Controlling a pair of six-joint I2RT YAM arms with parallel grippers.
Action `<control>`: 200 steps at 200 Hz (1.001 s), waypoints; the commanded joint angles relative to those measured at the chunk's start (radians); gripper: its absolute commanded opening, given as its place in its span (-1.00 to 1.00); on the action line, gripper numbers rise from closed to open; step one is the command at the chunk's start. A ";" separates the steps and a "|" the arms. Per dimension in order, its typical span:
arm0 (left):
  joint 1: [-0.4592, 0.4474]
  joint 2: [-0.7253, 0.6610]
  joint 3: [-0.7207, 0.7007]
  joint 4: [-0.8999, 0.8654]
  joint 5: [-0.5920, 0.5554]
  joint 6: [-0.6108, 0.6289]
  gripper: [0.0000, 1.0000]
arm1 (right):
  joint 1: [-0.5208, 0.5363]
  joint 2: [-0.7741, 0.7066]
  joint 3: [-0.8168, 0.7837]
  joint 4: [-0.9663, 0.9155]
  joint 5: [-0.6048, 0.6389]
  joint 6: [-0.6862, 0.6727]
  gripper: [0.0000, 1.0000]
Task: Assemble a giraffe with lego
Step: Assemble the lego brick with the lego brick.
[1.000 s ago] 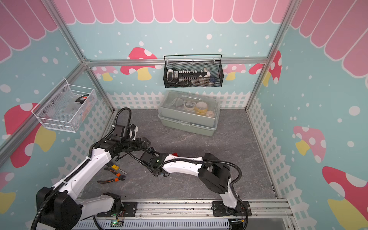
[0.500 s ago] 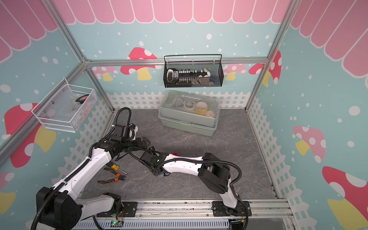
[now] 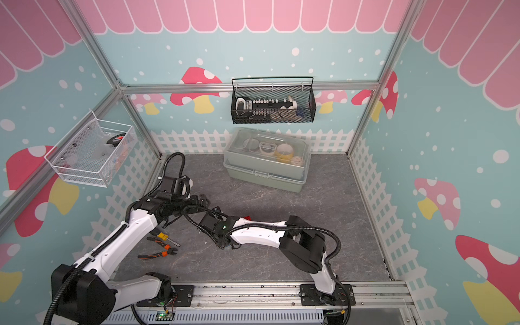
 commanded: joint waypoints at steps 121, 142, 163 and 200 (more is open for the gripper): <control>0.015 0.009 0.018 -0.031 -0.007 0.000 0.99 | 0.018 0.056 -0.065 -0.099 0.032 0.063 -0.11; 0.014 0.012 0.019 -0.031 -0.002 0.000 0.99 | 0.021 0.056 -0.070 -0.098 0.029 0.067 -0.12; 0.015 0.015 0.019 -0.032 0.003 0.001 0.99 | 0.028 0.059 -0.068 -0.106 0.030 0.067 -0.12; 0.016 0.015 0.020 -0.030 0.006 0.000 0.98 | 0.028 0.073 -0.064 -0.098 -0.003 0.056 -0.14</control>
